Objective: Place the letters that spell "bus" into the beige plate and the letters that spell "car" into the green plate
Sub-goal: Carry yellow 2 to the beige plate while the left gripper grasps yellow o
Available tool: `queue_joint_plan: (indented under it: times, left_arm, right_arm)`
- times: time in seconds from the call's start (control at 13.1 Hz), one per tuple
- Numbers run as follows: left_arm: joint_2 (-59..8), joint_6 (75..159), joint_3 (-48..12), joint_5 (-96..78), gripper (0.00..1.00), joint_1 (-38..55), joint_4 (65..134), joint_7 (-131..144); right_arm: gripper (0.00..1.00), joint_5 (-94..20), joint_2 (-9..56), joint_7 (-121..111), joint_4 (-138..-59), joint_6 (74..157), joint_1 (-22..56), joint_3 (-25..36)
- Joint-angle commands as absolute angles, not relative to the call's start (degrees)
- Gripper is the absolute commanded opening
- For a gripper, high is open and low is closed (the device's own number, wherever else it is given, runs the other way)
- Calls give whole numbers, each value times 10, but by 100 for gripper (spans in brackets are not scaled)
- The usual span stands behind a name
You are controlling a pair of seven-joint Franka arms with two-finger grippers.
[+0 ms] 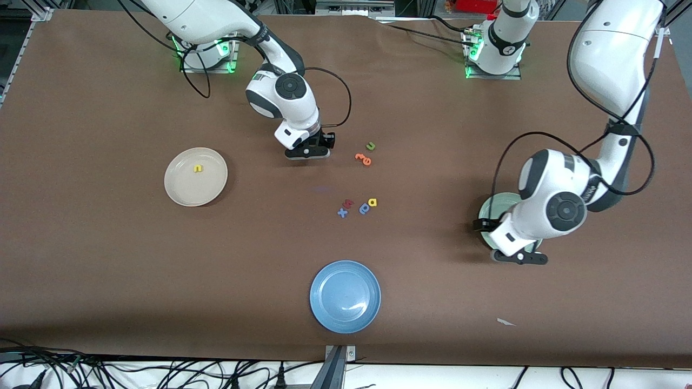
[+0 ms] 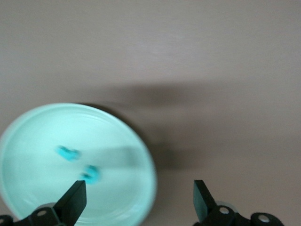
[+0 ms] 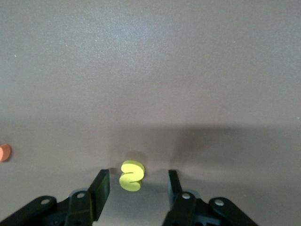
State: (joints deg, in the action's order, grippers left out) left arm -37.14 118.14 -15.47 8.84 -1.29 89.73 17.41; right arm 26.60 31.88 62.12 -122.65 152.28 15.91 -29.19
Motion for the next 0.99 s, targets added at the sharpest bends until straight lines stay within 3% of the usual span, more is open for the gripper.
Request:
queue_joint_plan:
  times: [0.0,0.46,0.61,0.92]
  left_arm:
    - [-367,1192,-170,77,100,24,908,323]
    - [-392,1289,-170,78,100,125,919,697]
    - [-392,1352,-170,79,100,142,941,832]
    - [-394,1389,-167,85,100,174,940,1070]
  right_arm:
    - [57,282,310,637,-1236,1533,165,-287]
    - [43,309,323,650,-1235,1543,168,-287]
    - [30,310,321,650,-1234,1543,168,-287]
    - [0,310,307,650,-1236,1539,167,-287]
